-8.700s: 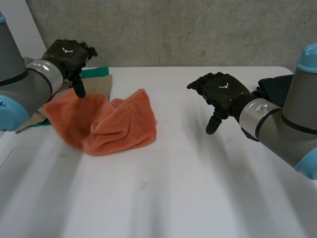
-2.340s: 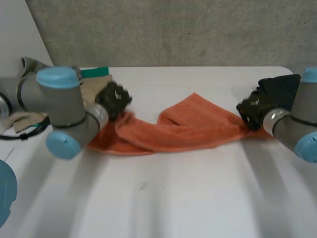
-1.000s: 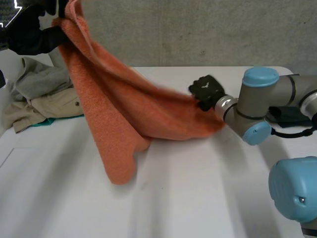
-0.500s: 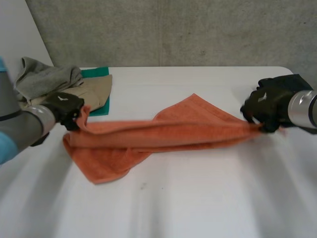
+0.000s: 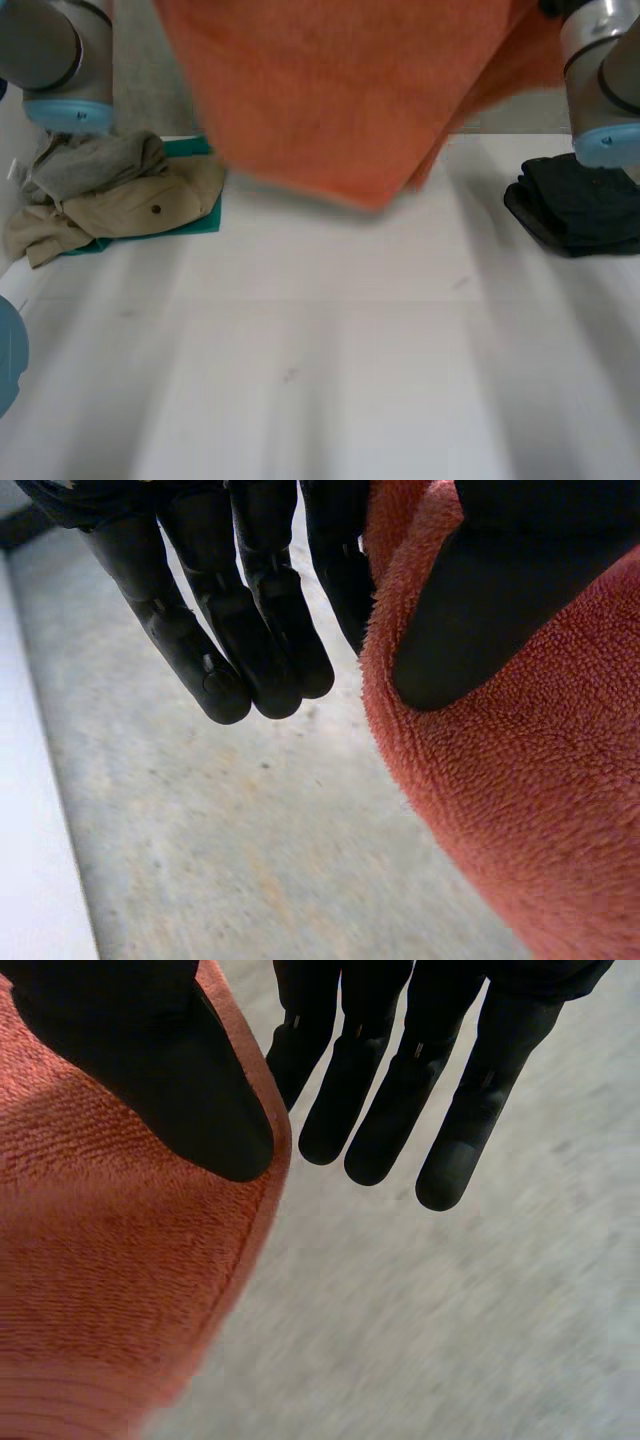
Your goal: Fold the laundry.
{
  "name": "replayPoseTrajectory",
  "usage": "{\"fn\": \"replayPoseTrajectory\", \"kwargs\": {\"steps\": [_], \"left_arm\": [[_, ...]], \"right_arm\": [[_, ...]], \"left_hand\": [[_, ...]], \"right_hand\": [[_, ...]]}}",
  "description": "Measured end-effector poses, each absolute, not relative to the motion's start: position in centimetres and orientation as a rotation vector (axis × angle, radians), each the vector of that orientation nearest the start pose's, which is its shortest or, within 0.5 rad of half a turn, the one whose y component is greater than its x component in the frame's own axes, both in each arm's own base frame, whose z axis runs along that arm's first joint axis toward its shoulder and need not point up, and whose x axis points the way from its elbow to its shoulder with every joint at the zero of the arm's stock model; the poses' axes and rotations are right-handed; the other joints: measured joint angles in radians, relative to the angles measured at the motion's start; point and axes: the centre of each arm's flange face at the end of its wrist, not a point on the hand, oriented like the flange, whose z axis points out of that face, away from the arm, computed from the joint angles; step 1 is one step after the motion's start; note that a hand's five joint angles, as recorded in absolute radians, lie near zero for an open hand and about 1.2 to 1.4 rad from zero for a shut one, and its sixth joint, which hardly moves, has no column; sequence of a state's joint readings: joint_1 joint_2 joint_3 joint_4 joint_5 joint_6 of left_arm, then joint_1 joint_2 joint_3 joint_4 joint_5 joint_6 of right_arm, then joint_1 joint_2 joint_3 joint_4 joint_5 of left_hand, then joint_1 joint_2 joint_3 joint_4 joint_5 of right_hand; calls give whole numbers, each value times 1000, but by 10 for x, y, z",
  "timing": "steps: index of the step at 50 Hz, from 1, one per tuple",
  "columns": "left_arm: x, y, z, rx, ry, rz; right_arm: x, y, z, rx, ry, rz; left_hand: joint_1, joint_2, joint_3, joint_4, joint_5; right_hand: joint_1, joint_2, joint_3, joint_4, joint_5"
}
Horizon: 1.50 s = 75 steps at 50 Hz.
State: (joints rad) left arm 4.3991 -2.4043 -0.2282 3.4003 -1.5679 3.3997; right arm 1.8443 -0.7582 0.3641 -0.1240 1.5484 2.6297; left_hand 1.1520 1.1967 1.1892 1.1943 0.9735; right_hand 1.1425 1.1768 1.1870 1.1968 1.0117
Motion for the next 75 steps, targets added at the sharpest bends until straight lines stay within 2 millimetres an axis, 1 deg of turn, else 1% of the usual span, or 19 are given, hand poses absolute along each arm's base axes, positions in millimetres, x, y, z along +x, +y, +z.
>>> {"fn": "replayPoseTrajectory", "kwargs": {"steps": [3,8,9,12,14,15,16,18,19,20,25,31,34,36,45,57,64,69,75], "left_arm": [[-273,-428,422,304,1211,-2953],[-267,-433,396,317,1356,-2880],[-263,-436,378,345,1445,-2825],[-257,-436,345,404,1589,-2732],[-255,-435,332,429,1642,-2695],[-252,-433,308,474,1737,-2628],[-250,-431,299,492,1774,-2601],[-247,-429,282,522,1838,-2553],[-244,-426,264,551,1905,-2498],[-241,-422,245,581,1975,-2435],[-228,-408,192,670,2157,-2214],[-215,-395,158,769,2259,-1979],[-211,-389,151,819,2283,-1880],[-209,-385,147,861,2294,-1814],[-209,-374,144,1026,2239,-1717],[-209,-365,144,1224,2012,-1811],[-229,-349,150,1442,1947,-1887],[-243,-343,153,1605,1979,-1796],[-251,-348,156,1777,2036,-1587]], "right_arm": [[262,-436,380,-650,1477,-2898],[262,-428,369,-711,1522,-2838],[261,-425,360,-744,1564,-2799],[257,-415,332,-835,1699,-2667],[256,-410,320,-868,1751,-2610],[254,-402,300,-920,1832,-2511],[253,-398,290,-944,1869,-2461],[251,-392,276,-977,1921,-2386],[251,-390,272,-984,1933,-2368],[248,-377,243,-1040,2028,-2214],[245,-351,191,-1120,2167,-1946],[247,-333,159,-1201,2232,-1790],[249,-329,154,-1232,2236,-1763],[251,-326,152,-1248,2234,-1755],[257,-320,153,-1260,2223,-1743],[259,-314,149,-1270,2228,-1716],[259,-312,146,-1276,2234,-1702],[258,-310,144,-1280,2239,-1688],[257,-308,142,-1281,2249,-1672]], "left_hand": [[0,0,0,0,0],[0,0,0,0,0],[0,0,0,0,0],[0,0,0,0,0],[0,0,0,0,0],[0,0,0,0,0],[0,0,0,0,0],[0,0,0,0,0],[0,0,0,0,0],[0,0,0,0,0],[0,0,0,0,0],[0,0,0,0,0],[-118,-154,-147,-152,-104],[-315,-337,-327,-335,-286],[-609,-646,-634,-646,-604],[-708,-754,-747,-768,-725],[-708,-754,-747,-765,-724],[-707,-753,-745,-765,-716],[-706,-753,-745,-765,-706]], "right_hand": [[0,0,0,0,0],[0,0,0,0,0],[0,0,0,0,0],[0,0,0,0,0],[0,0,0,0,0],[0,0,0,0,0],[0,0,0,0,0],[0,0,0,0,0],[0,0,0,0,0],[0,0,0,0,0],[0,0,0,0,0],[0,0,0,0,0],[0,0,0,0,0],[0,0,0,0,0],[0,0,0,0,0],[0,0,0,0,0],[0,0,0,0,0],[0,0,0,0,0],[0,0,0,0,0]]}}
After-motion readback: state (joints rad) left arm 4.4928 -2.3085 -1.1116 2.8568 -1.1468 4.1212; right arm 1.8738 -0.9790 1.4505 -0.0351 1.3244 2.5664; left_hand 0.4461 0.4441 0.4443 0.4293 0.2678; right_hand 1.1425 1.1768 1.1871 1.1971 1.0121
